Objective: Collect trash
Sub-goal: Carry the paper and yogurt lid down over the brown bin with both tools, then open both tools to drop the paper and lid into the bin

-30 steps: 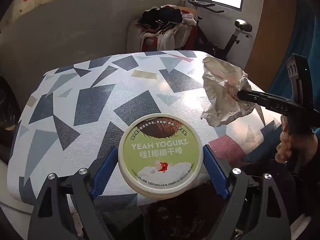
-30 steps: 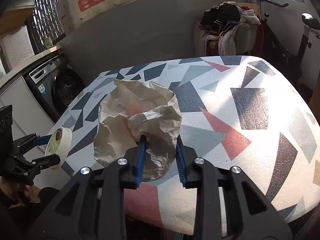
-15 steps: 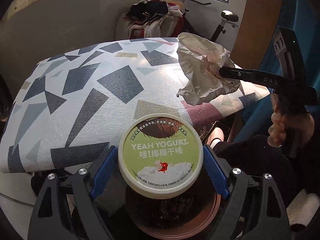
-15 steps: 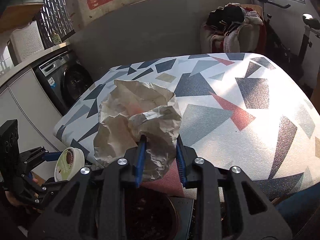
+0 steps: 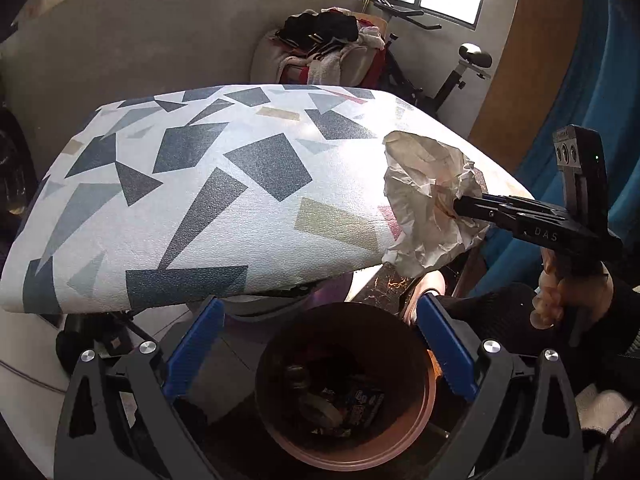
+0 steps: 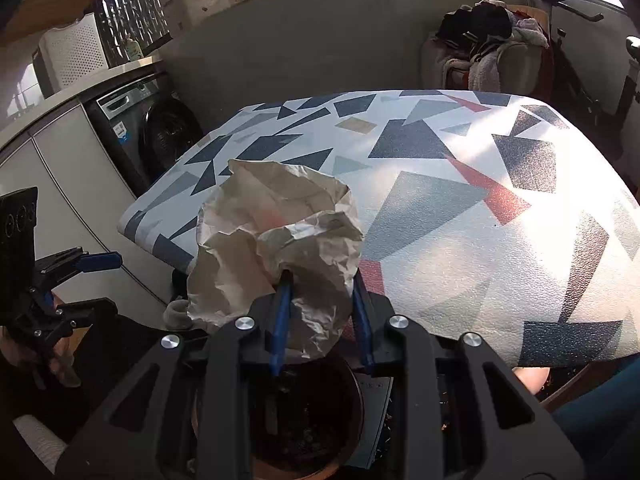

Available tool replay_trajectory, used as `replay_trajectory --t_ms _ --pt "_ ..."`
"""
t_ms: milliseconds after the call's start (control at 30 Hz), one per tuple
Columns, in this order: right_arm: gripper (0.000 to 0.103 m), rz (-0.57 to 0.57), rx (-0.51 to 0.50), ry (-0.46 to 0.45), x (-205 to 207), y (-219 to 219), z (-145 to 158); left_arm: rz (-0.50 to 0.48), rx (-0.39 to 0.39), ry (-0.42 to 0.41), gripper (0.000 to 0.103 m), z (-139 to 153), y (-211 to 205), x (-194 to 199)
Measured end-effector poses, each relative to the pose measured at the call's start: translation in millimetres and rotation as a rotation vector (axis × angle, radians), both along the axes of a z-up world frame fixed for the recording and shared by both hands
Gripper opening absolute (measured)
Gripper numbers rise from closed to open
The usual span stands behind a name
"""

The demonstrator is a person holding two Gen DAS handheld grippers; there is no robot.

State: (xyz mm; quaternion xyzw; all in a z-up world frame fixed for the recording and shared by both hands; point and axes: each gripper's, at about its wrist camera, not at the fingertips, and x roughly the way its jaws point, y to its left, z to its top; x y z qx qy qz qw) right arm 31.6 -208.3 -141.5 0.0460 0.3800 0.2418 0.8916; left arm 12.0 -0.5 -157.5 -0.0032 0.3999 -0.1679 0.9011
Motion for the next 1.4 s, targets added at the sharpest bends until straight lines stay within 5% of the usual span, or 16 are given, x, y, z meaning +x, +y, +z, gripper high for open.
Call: replay_trajectory --t_ms 467,933,1000,1067,1167,1400 --pt "0.031 0.237 -0.148 0.163 -27.6 54.4 -59.3 0.101 0.017 -0.024 0.095 0.1 27.8 -2.0" --pt "0.036 0.263 -0.223 0.25 -24.5 68.7 -84.0 0.108 -0.003 0.014 0.095 -14.4 28.3 -3.9" --pt "0.043 0.262 -0.236 0.256 -23.6 70.5 -86.9 0.112 -0.008 0.019 0.095 -15.4 29.3 -4.2" --pt "0.073 0.249 -0.253 0.255 -23.8 71.1 -88.2 0.118 -0.01 0.02 0.095 -15.8 29.8 -4.5" --pt "0.086 0.234 -0.257 0.241 -23.2 70.2 -85.8 0.114 -0.008 0.029 0.095 -16.5 28.3 -4.4" --pt "0.095 0.166 -0.248 0.222 -18.0 60.1 -80.8 0.084 0.033 0.017 0.096 -16.6 17.0 -6.1"
